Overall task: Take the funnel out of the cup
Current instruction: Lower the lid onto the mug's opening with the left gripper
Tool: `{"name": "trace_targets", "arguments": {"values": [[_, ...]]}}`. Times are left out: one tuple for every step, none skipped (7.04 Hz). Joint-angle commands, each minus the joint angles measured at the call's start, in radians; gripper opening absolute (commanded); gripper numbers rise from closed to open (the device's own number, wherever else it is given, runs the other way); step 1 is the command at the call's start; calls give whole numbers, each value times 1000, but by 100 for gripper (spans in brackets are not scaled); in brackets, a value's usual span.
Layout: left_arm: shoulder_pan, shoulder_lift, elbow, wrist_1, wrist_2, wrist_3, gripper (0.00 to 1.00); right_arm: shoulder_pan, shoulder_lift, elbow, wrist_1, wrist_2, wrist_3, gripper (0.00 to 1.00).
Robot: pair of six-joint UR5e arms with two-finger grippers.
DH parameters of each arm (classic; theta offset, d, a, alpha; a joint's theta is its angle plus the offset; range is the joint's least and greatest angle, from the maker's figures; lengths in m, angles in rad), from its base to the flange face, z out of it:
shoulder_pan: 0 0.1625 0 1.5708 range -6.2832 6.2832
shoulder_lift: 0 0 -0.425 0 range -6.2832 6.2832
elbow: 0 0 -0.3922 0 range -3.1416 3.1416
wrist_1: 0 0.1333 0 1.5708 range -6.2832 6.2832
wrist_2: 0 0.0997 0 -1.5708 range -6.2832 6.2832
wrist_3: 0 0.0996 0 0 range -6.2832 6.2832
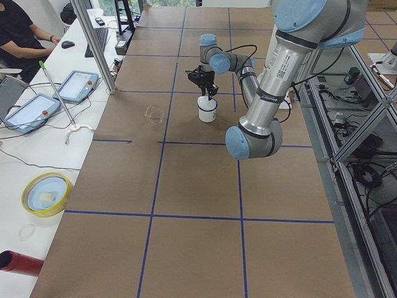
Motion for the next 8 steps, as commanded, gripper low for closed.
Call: {"name": "trace_targets", "arguments": {"values": [[0, -1, 0, 0, 0, 5, 72, 0, 0, 0, 0, 0, 0, 100], [0, 1, 0, -2, 1, 5, 72, 0, 0, -1, 0, 0, 0, 100], [0, 4, -2, -12, 3, 6, 72, 0, 0, 0, 0, 0, 0, 100], [0, 10, -8, -14, 4, 8, 72, 0, 0, 0, 0, 0, 0, 100], [-6, 10, -15, -11, 4, 58, 72, 0, 0, 0, 0, 0, 0, 100], [-23, 14, -38, -11, 4, 78, 72, 0, 0, 0, 0, 0, 0, 100], [-90, 22, -69, -8, -5, 195, 72, 0, 0, 0, 0, 0, 0, 100], [-153, 42, -90, -8, -7, 300, 72, 0, 0, -1, 0, 0, 0, 100]]}}
